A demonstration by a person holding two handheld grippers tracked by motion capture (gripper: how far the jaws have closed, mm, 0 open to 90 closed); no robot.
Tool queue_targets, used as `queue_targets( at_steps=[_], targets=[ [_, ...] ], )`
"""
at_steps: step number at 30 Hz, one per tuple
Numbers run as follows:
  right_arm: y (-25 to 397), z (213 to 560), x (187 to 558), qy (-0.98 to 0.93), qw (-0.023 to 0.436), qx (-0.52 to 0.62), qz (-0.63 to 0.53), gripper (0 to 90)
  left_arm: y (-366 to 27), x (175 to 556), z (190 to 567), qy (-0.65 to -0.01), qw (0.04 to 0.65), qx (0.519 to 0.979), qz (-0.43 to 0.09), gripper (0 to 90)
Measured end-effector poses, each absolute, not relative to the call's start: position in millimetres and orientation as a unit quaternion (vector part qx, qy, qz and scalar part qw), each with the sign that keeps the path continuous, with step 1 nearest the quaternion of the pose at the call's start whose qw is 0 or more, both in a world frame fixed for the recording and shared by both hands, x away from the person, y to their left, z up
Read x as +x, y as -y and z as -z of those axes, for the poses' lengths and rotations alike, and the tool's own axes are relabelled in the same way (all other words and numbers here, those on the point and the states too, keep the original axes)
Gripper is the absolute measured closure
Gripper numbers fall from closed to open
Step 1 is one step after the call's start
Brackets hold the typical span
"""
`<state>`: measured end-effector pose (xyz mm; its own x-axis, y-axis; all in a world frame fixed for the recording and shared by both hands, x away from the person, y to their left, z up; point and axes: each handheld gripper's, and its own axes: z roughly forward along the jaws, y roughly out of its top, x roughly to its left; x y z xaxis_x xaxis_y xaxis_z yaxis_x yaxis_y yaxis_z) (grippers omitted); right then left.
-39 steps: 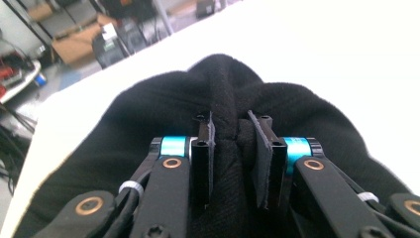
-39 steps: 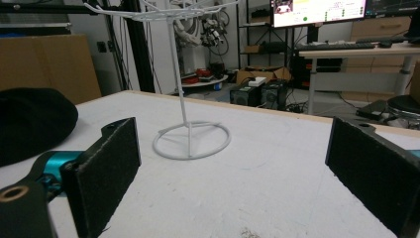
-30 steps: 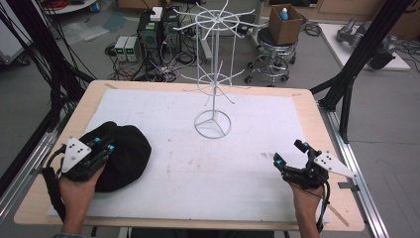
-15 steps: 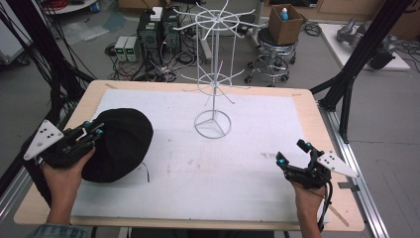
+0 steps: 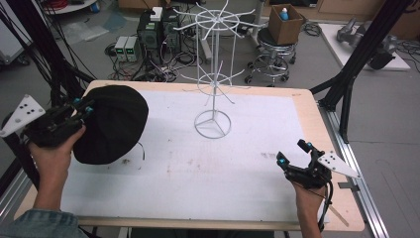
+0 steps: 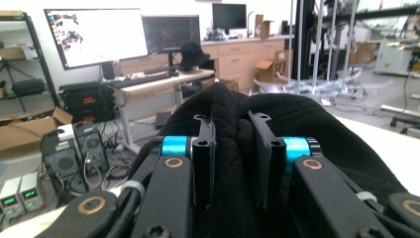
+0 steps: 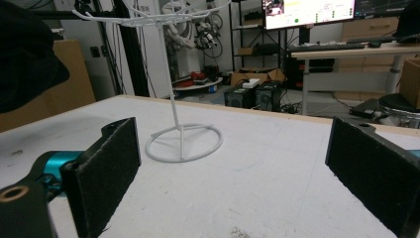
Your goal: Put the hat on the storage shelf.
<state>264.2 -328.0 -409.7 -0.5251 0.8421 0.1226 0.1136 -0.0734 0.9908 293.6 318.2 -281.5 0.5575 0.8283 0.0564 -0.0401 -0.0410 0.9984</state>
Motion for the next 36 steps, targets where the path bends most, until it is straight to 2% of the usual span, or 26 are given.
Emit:
queue_targets(
  at_steps=[16, 36],
  targets=[
    [328.0, 410.1, 264.7, -0.616, 0.291, 0.388, -0.621, 6.0, -332.2, 318.2, 216.9, -0.246, 0.668, 0.617, -0.337, 73.9],
    [328.0, 410.6, 265.8, -0.617, 0.291, 0.386, -0.621, 6.0, -327.1, 346.4, 166.2, -0.23, 0.704, 0.59, -0.322, 73.8]
  ],
)
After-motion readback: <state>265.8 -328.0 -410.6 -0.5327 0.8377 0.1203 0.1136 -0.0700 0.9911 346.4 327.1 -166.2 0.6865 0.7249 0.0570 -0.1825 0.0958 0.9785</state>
